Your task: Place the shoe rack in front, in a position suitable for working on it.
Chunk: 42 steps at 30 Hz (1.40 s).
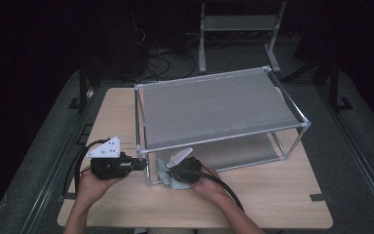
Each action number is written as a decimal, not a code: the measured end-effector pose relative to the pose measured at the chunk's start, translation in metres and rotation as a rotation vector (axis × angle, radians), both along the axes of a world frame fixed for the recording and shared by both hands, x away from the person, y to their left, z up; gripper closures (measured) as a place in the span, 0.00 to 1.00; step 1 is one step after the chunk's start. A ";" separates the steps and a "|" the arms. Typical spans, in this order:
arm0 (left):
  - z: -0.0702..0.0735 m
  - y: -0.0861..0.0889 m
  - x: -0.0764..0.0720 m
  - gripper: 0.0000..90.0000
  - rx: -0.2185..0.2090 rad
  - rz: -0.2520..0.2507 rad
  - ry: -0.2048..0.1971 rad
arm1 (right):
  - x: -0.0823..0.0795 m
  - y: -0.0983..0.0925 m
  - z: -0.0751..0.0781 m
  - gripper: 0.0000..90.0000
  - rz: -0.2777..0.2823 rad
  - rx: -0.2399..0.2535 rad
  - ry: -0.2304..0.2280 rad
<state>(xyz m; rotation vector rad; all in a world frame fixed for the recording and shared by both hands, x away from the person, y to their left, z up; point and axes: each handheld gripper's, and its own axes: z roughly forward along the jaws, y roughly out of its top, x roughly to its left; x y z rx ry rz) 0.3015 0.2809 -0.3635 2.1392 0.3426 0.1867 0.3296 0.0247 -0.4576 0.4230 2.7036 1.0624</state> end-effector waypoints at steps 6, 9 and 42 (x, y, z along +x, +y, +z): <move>-0.001 0.000 0.002 0.91 -0.010 0.009 0.000 | 0.006 -0.035 -0.001 0.94 -0.062 0.007 -0.019; -0.001 0.000 0.002 0.91 -0.005 0.016 -0.001 | -0.002 -0.019 0.000 0.94 -0.045 0.023 0.011; -0.002 0.002 0.004 0.91 -0.017 0.042 -0.001 | -0.006 -0.022 0.002 0.93 -0.052 0.032 -0.007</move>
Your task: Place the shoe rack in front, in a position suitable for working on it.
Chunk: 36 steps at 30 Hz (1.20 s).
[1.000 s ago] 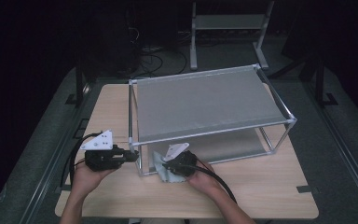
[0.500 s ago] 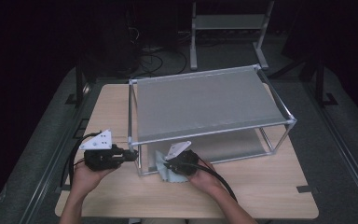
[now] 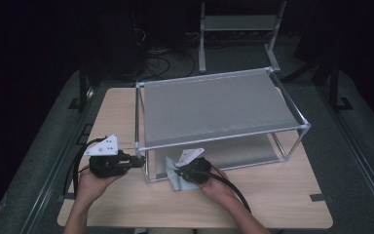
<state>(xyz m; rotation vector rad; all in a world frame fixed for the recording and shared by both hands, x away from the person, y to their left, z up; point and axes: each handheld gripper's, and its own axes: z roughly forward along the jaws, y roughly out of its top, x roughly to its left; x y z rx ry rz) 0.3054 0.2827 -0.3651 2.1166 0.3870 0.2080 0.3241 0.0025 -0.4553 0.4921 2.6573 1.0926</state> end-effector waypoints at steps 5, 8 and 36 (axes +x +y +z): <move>0.000 0.006 0.001 0.91 -0.002 0.016 0.001 | -0.006 0.014 0.000 0.93 0.027 -0.016 -0.025; 0.000 0.006 0.001 0.91 -0.006 0.018 0.001 | 0.000 -0.006 -0.001 0.93 -0.014 -0.032 -0.035; -0.001 0.015 0.004 0.91 -0.011 0.059 -0.002 | 0.006 -0.044 -0.003 0.93 -0.144 0.024 0.017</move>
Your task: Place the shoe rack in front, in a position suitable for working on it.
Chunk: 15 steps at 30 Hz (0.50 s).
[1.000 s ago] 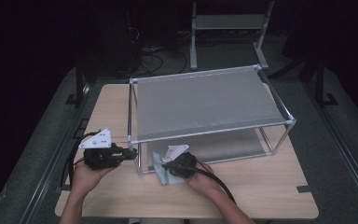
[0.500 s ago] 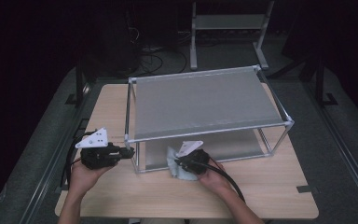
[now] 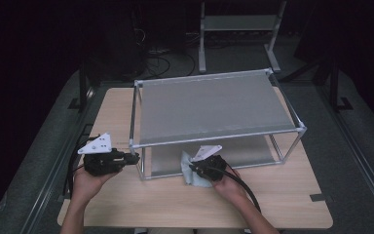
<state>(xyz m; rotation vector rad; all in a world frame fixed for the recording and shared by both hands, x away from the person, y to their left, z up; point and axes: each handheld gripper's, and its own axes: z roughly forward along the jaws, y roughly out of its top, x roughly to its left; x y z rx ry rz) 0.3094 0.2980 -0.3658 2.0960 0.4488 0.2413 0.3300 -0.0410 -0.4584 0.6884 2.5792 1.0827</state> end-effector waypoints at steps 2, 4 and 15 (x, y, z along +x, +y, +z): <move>0.001 0.001 -0.001 0.91 0.006 0.005 -0.001 | -0.002 0.009 0.000 0.93 0.025 0.005 -0.006; 0.001 0.004 -0.001 0.91 0.002 0.008 0.002 | -0.003 0.015 0.000 0.93 0.041 -0.008 -0.014; 0.000 0.005 0.004 0.91 0.000 0.001 0.001 | -0.002 0.025 0.001 0.93 0.048 -0.031 -0.035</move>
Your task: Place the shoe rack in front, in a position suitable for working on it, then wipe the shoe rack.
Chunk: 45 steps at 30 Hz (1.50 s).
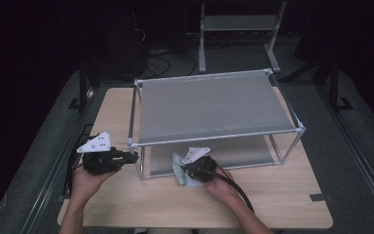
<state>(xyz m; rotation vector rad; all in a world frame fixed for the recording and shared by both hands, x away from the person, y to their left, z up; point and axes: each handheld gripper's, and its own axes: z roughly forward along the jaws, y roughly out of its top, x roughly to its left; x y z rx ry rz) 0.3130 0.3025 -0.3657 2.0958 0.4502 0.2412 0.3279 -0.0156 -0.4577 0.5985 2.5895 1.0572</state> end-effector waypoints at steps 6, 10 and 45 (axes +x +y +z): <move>0.000 -0.001 0.001 0.91 0.000 0.004 -0.002 | 0.004 -0.022 0.001 0.93 -0.046 0.015 0.031; 0.000 0.002 0.000 0.91 -0.001 0.008 0.001 | 0.002 -0.019 0.000 0.93 -0.029 0.011 0.028; 0.000 0.011 -0.001 0.91 0.001 0.052 -0.002 | 0.006 -0.025 -0.002 0.93 -0.075 -0.027 -0.017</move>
